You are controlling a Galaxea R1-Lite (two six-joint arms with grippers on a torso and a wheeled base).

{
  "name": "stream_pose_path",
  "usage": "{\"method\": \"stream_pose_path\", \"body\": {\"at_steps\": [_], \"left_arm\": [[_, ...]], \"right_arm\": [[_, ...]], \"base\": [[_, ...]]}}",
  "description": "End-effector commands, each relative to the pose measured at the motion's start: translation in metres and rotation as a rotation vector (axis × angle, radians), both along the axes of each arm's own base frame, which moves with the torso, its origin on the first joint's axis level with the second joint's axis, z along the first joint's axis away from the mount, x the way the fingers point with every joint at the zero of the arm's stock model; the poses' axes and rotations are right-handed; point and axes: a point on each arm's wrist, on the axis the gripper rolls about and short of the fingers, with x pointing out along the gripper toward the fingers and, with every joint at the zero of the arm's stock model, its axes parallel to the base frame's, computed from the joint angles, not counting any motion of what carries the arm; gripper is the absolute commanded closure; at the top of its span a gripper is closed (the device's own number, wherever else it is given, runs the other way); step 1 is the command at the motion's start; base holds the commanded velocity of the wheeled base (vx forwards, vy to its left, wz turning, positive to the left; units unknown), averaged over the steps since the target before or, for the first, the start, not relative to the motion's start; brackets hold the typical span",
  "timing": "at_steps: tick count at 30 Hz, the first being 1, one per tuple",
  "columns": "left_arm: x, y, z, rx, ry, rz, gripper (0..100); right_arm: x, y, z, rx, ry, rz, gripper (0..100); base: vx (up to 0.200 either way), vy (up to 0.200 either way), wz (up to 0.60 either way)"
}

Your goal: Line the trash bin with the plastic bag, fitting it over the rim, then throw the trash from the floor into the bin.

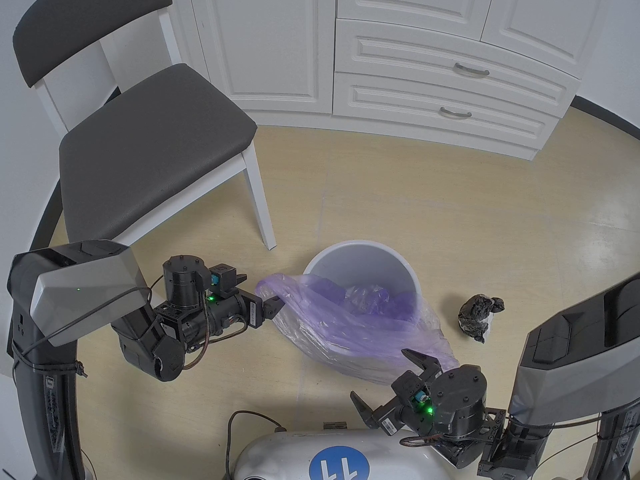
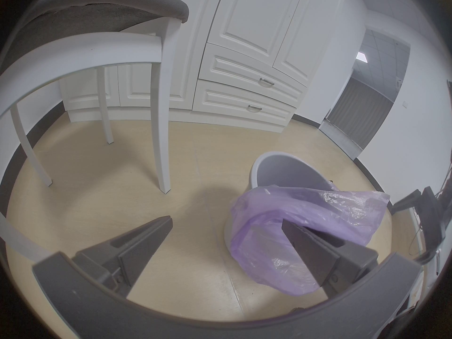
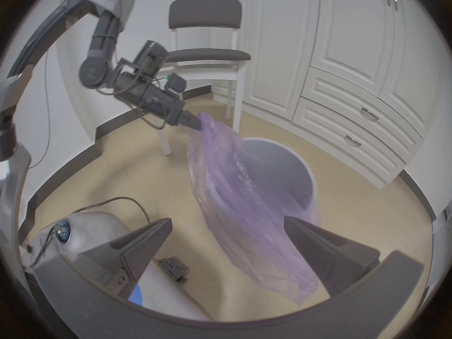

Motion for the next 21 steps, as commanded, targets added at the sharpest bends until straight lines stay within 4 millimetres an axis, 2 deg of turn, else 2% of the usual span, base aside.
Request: {"method": "stream_pose_path", "body": {"at_steps": [1, 8, 10, 15, 21], "left_arm": [[0.0, 0.0, 0.0, 0.0, 0.0, 0.0, 0], [0.0, 0.0, 0.0, 0.0, 0.0, 0.0, 0], [0.0, 0.0, 0.0, 0.0, 0.0, 0.0, 0], [0.0, 0.0, 0.001, -0.001, -0.003, 0.0, 0], [0.0, 0.001, 0.001, -0.002, -0.004, 0.002, 0]], "right_arm": [[-0.007, -0.002, -0.004, -0.019, 0.01, 0.016, 0], [0.008, 0.006, -0.022, -0.023, 0.027, -0.013, 0], [0.028, 0.01, -0.03, 0.005, 0.014, -0.054, 0], [0.057, 0.011, -0.033, 0.072, -0.016, -0.124, 0], [0.064, 0.01, -0.034, 0.084, -0.024, -0.142, 0]], "base": [[0.0, 0.0, 0.0], [0.0, 0.0, 0.0], [0.0, 0.0, 0.0], [0.0, 0.0, 0.0], [0.0, 0.0, 0.0]]}}
